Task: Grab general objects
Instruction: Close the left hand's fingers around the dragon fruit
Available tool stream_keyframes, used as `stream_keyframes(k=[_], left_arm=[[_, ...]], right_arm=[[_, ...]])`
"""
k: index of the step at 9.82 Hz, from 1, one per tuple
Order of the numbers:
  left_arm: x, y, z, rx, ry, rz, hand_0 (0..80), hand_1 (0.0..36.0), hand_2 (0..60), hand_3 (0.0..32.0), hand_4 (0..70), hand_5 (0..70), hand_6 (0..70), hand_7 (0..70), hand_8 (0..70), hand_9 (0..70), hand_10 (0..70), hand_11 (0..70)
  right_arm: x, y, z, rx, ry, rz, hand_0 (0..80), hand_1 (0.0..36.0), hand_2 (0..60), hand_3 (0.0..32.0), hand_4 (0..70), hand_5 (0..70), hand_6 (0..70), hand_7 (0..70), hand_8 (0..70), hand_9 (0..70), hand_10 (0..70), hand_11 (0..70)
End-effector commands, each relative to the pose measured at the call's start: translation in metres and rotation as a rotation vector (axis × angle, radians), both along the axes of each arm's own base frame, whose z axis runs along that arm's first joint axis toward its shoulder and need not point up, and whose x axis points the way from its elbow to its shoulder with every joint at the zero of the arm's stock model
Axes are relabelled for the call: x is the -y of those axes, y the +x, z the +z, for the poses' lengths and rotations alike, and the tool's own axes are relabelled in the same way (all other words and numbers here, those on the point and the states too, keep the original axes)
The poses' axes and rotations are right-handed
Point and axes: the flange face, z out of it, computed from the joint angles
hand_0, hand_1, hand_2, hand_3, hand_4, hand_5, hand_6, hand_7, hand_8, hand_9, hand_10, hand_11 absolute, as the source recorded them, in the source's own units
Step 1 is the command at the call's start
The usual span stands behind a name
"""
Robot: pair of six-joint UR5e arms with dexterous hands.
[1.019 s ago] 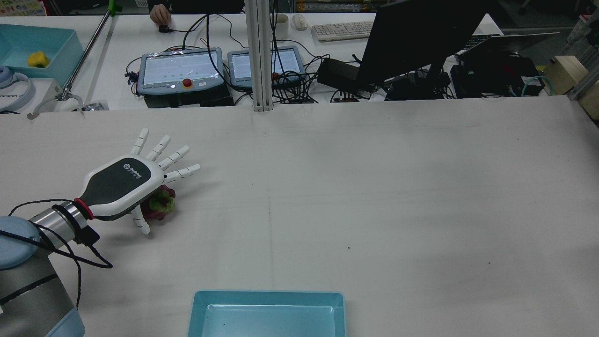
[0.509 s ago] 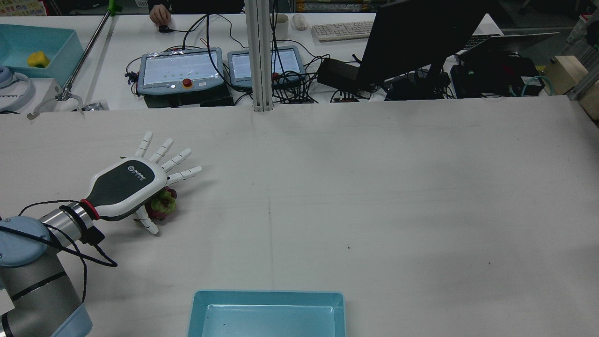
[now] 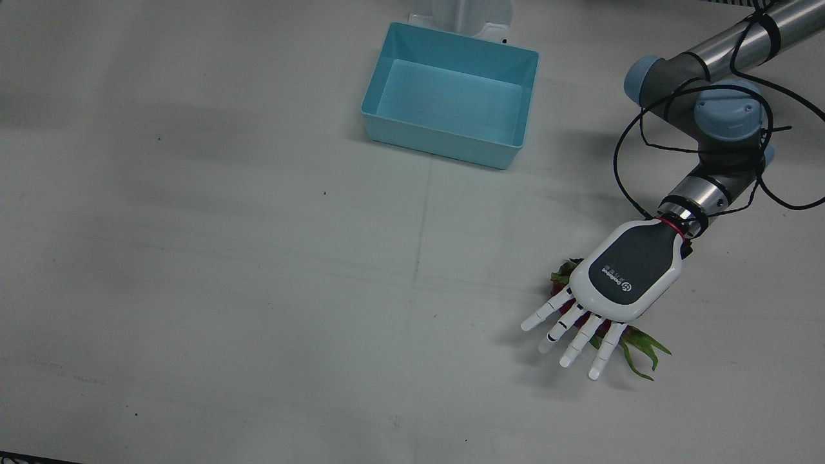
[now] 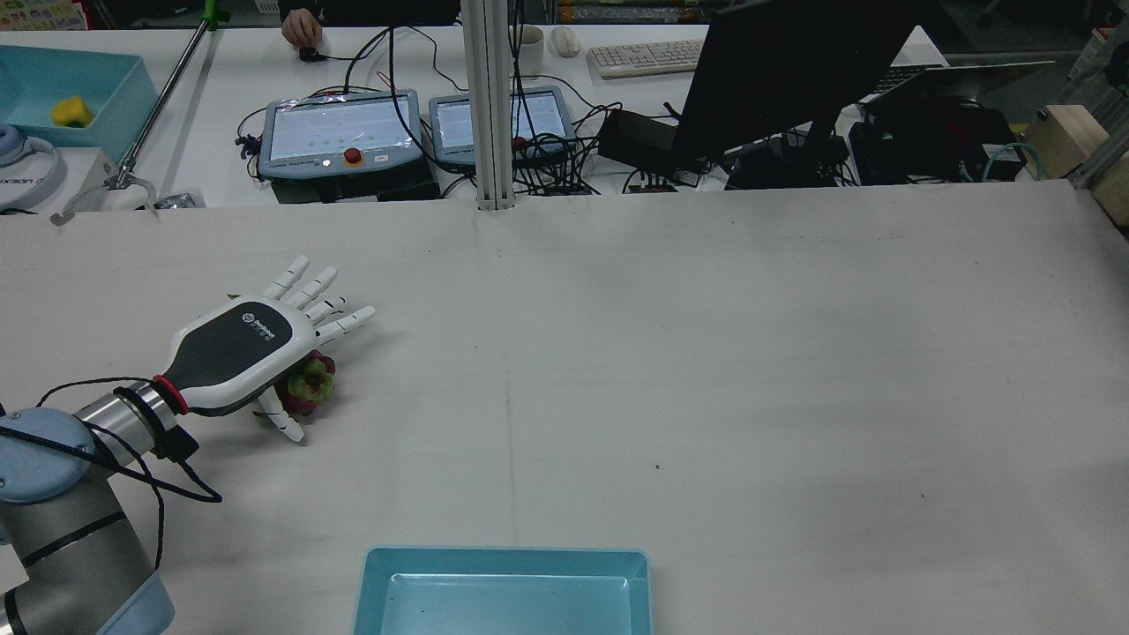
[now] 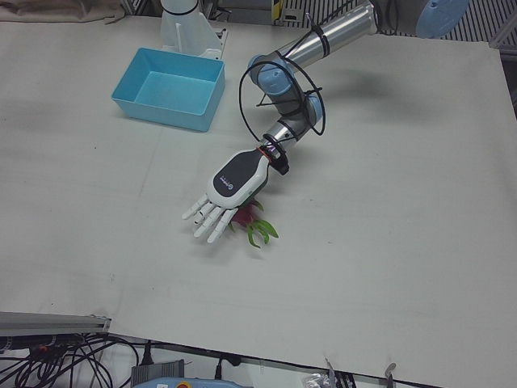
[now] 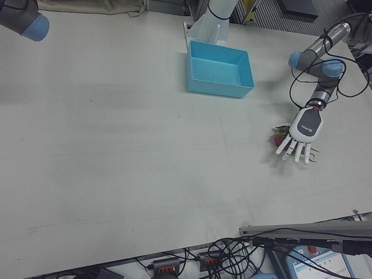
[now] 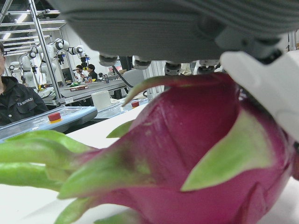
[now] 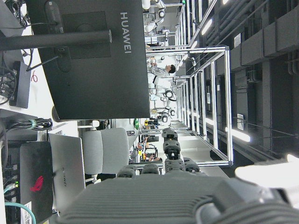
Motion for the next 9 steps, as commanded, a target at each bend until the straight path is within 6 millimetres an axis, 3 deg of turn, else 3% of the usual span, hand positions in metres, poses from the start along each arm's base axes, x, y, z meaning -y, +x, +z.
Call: stream_keyframes(k=[1,3,6,9], left_arm=[[-0.0004,0.001,0.0,-0.004,0.003,0.002,57.8,27.0,10.0,0.8,0.0,13.3,6.6,42.7,0.3,7.1,0.3,2.2],[-0.0002,0.0012,0.0005,-0.004,0.003,0.002,56.9,25.2,13.1,0.0,5.3,20.8,15.5,57.7,2.1,10.1,7.0,12.8],[-0.0005,0.0024,-0.0004,-0.005,0.004,0.003,55.5,24.2,20.4,0.0,17.4,24.7,23.8,69.6,3.8,14.3,12.6,20.6],[-0.0004,0.0025,0.0003,-0.004,0.003,0.003,53.3,21.7,24.4,0.0,24.0,29.6,30.0,70.0,9.6,22.4,19.9,30.8]], right_arm=[[0.0,0.0,0.0,0.0,0.0,0.0,0.0,0.0,0.0,0.0,0.0,0.0,0.0,0.0,0.0,0.0,0.0,0.0],[0.0,0.0,0.0,0.0,0.0,0.0,0.0,0.0,0.0,0.0,0.0,0.0,0.0,0.0,0.0,0.0,0.0,0.0],[0.0,0.0,0.0,-0.001,0.0,0.0,0.0,0.0,0.0,0.0,0.0,0.0,0.0,0.0,0.0,0.0,0.0,0.0],[0.0001,0.0,-0.0007,0.0,0.001,0.0,0.0,0.0,0.0,0.0,0.0,0.0,0.0,0.0,0.0,0.0,0.0,0.0]])
